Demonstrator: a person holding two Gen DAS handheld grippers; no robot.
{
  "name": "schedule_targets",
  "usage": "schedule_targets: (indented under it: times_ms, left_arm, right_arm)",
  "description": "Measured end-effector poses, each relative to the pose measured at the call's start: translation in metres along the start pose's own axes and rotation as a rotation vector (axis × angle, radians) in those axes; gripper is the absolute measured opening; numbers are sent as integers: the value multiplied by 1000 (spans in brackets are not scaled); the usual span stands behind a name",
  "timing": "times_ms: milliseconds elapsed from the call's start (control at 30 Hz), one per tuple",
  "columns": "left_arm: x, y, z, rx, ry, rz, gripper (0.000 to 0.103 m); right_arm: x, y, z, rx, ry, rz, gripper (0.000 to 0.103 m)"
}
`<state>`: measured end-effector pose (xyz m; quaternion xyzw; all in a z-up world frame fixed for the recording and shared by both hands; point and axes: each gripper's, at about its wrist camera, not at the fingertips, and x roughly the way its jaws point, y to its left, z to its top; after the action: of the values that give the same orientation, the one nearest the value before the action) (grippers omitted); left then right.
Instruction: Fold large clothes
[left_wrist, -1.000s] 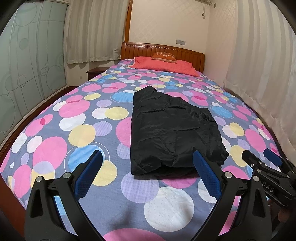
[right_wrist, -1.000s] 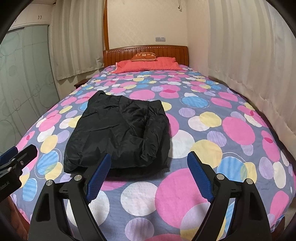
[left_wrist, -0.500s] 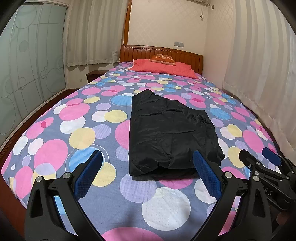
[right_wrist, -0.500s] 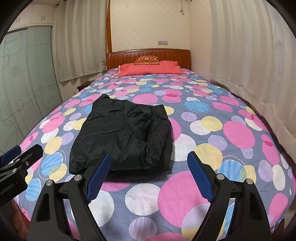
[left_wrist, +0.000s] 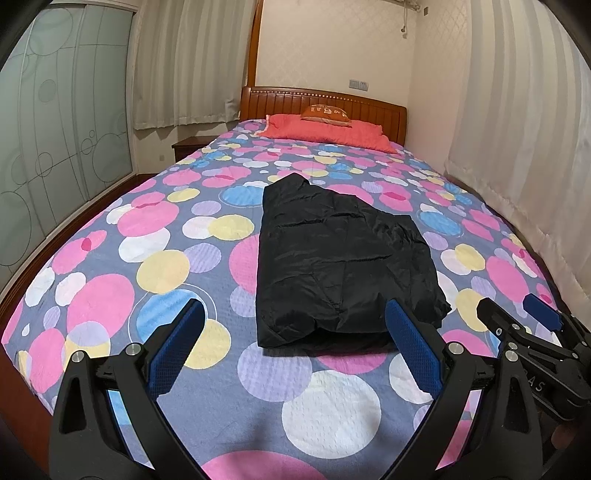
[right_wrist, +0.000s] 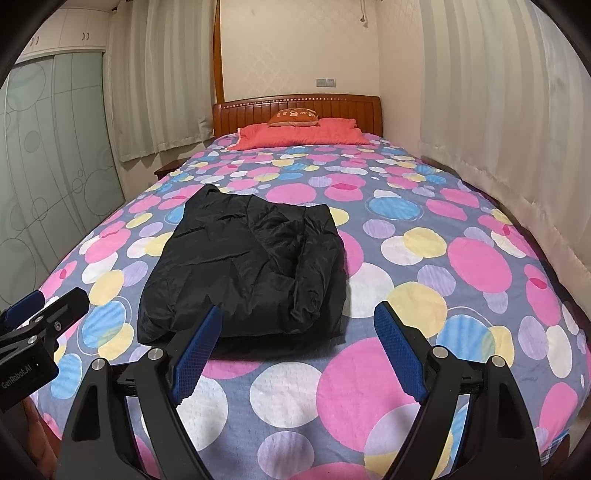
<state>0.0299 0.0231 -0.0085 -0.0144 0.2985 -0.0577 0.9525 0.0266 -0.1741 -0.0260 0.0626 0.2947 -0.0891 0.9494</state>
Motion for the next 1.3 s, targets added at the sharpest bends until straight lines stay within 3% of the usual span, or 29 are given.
schedule_targets:
  times_ms: [667, 1000, 1133, 1300]
  left_arm:
    - [4, -2, -4, 23, -10, 42, 98]
    - [9, -9, -2, 52, -20, 11, 101]
    - [12, -9, -7, 45, -36, 66, 101]
    - [22, -6, -5, 39, -28, 11, 101]
  right_arm:
    - [1, 1, -4, 1, 9, 9, 83]
    - [5, 3, -6, 3, 19, 8, 83]
    - [11, 2, -8, 7, 32, 14, 83]
    - [21, -5, -8, 13, 48, 20, 83]
